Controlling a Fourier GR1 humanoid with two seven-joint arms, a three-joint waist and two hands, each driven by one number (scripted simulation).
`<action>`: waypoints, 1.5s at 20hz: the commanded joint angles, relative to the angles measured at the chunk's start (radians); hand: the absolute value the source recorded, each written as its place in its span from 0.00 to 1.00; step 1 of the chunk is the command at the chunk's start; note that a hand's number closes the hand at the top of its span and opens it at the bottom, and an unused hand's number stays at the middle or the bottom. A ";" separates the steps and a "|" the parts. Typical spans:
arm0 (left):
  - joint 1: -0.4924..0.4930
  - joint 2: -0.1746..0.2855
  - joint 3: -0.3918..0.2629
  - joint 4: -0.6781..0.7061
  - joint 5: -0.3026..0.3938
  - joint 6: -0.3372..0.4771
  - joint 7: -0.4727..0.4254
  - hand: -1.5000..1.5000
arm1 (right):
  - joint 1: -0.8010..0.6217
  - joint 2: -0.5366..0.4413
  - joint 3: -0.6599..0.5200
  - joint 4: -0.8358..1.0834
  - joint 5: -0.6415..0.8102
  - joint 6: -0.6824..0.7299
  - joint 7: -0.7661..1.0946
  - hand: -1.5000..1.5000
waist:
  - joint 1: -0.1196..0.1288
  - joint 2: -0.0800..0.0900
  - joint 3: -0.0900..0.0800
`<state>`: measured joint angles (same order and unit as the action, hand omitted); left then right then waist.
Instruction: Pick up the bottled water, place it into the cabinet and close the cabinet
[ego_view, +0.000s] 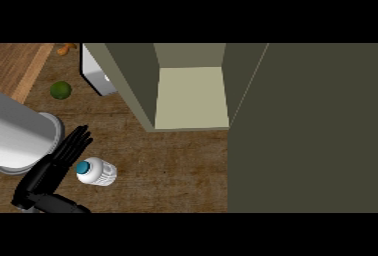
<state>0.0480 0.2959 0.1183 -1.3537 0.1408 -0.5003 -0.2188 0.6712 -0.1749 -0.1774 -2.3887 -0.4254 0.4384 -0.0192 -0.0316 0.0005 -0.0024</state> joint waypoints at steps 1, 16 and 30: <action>-0.046 -0.001 0.002 0.151 -0.064 0.004 -0.090 0.00 | 0.068 -0.004 -0.042 -0.127 -0.186 0.032 0.019 0.00 | 0.003 -0.001 0.001; -0.168 -0.037 0.026 0.616 -0.123 -0.049 -0.392 0.00 | 0.173 -0.023 -0.035 -0.217 -0.233 0.018 0.013 0.00 | -0.008 0.001 -0.003; -0.280 -0.078 0.027 0.826 -0.054 -0.232 -0.481 1.00 | 0.141 -0.030 -0.010 -0.141 -0.165 0.003 -0.055 0.00 | 0.010 0.005 -0.002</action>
<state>-0.2152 0.2308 0.1322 -0.5810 0.0454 -0.5892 -0.6293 0.7991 -0.2273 -0.2133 -2.3727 -0.5187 0.4914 -0.1369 -0.0285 0.0028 -0.0043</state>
